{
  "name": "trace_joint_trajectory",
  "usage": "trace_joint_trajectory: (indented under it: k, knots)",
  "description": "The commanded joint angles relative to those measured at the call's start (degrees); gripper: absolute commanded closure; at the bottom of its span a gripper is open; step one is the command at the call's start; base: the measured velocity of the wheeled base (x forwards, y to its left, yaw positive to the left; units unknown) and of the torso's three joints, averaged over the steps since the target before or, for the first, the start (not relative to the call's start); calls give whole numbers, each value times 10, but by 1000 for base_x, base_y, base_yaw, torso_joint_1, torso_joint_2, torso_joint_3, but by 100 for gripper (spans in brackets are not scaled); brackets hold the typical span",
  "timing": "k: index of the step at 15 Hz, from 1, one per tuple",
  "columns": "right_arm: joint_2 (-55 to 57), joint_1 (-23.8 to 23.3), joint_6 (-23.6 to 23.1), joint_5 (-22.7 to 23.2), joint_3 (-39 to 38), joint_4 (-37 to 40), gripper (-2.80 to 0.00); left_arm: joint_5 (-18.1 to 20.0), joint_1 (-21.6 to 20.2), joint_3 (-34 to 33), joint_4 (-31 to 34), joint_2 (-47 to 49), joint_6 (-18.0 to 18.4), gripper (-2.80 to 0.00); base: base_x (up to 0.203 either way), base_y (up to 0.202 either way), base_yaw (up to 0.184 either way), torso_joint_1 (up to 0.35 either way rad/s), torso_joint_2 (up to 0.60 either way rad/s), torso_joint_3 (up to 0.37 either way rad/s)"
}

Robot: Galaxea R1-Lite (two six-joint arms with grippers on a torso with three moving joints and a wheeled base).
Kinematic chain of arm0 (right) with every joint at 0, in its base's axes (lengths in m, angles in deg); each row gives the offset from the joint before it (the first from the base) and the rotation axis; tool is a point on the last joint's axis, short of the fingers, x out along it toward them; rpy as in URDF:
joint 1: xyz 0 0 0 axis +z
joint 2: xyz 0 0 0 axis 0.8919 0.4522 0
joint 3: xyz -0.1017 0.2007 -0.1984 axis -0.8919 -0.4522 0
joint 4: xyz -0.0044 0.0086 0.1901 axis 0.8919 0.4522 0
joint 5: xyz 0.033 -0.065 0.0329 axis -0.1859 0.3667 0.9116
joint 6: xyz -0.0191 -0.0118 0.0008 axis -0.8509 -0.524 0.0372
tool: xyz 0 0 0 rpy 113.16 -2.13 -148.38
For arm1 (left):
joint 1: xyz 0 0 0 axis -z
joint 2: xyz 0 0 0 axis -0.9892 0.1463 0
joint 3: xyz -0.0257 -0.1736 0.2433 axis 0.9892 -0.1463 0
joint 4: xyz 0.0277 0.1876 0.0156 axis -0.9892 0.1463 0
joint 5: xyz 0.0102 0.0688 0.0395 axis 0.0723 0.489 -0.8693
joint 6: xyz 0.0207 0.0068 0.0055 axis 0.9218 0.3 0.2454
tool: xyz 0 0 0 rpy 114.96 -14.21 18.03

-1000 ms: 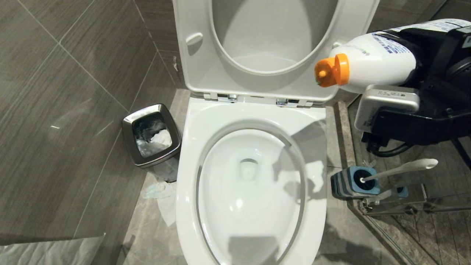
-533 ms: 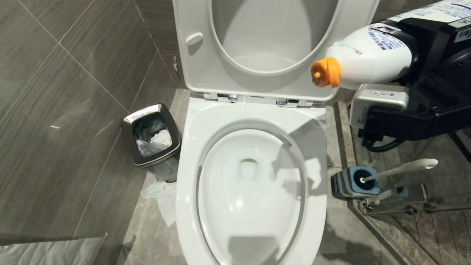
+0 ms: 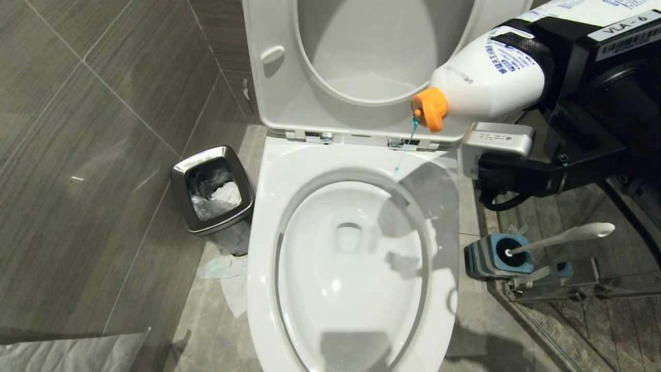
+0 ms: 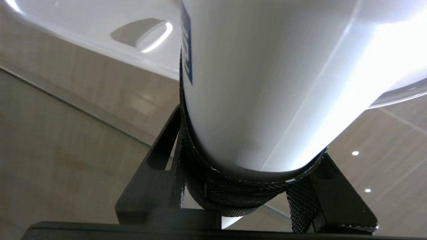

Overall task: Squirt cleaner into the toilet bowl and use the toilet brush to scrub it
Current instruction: Pour in the cleaning agent

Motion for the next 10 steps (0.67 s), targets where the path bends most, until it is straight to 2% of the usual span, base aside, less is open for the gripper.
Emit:
trace_joint_trajectory:
  k: [1, 10]
  knots:
    - [20, 10, -22, -2, 0, -31, 0, 0, 0, 0, 0, 0, 0, 0, 0, 0, 0, 0, 0, 0]
    - [32, 17, -27, -3, 9, -40, 0, 0, 0, 0, 0, 0, 0, 0, 0, 0, 0, 0, 0, 0]
